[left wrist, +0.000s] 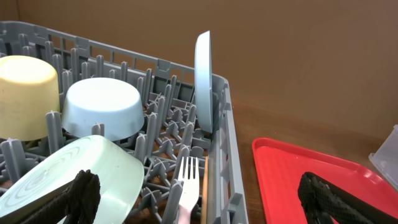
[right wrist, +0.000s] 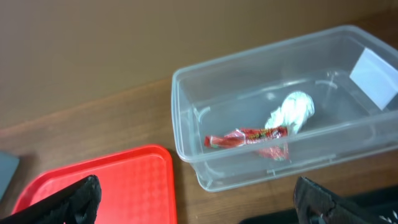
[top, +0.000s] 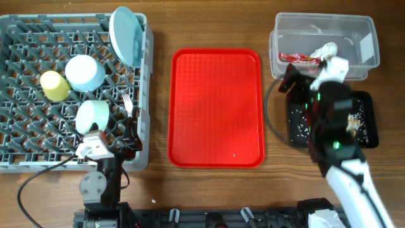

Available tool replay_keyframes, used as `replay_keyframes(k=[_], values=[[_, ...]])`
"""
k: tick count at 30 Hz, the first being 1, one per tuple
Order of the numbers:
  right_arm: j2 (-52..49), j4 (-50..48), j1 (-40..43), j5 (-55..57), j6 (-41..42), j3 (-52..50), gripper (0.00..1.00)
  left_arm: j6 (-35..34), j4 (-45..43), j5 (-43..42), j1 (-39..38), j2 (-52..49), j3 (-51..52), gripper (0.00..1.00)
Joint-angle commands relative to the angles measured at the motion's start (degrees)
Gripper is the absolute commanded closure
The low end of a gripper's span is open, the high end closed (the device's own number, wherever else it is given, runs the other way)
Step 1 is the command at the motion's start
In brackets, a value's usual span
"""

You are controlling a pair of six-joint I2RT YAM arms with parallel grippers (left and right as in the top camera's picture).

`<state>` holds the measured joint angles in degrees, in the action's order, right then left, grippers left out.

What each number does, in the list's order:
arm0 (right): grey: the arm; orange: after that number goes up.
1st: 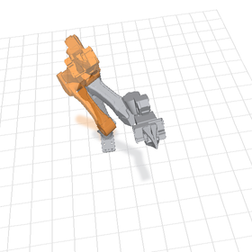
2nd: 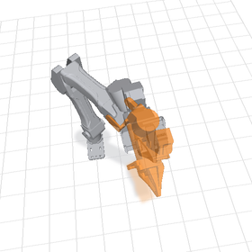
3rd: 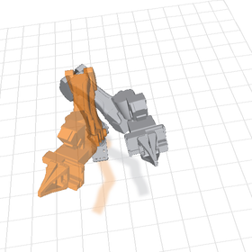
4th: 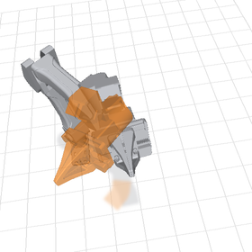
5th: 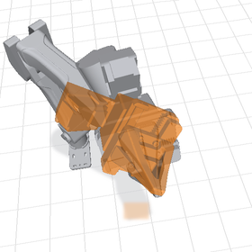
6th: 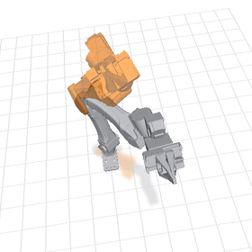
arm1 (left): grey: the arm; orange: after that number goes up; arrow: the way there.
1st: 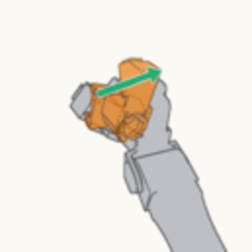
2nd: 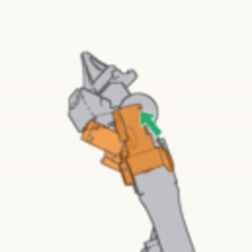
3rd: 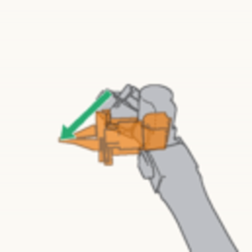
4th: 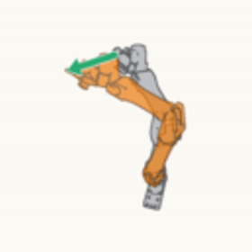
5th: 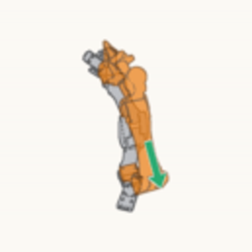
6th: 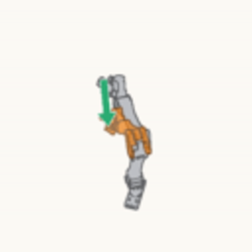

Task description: Sort waste into correct bins and load items into the dishwasher rack

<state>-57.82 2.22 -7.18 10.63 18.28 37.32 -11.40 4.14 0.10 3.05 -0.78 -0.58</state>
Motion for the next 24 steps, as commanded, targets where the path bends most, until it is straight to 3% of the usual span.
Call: replay_keyframes(k=[1, 9, 15, 24], values=[[8.98, -4.28, -0.24, -0.57, -2.08, -10.14, 0.0, 0.7, 0.2, -0.68, -0.22, 0.61, 0.26, 0.0], [26.43, -6.25, -0.07, -0.61, -2.21, -23.74, 0.0, 0.7, 0.2, -0.68, -0.22, 0.61, 0.26, 0.0], [39.3, -6.27, 4.96, -8.13, -1.57, -33.0, 0.0, 0.7, 0.2, -0.68, -0.22, 0.61, 0.26, 0.0], [50.01, -2.93, 7.26, -8.98, -1.88, -37.05, 0.0, 0.7, 0.2, -0.68, -0.22, 0.61, 0.26, 0.0]])
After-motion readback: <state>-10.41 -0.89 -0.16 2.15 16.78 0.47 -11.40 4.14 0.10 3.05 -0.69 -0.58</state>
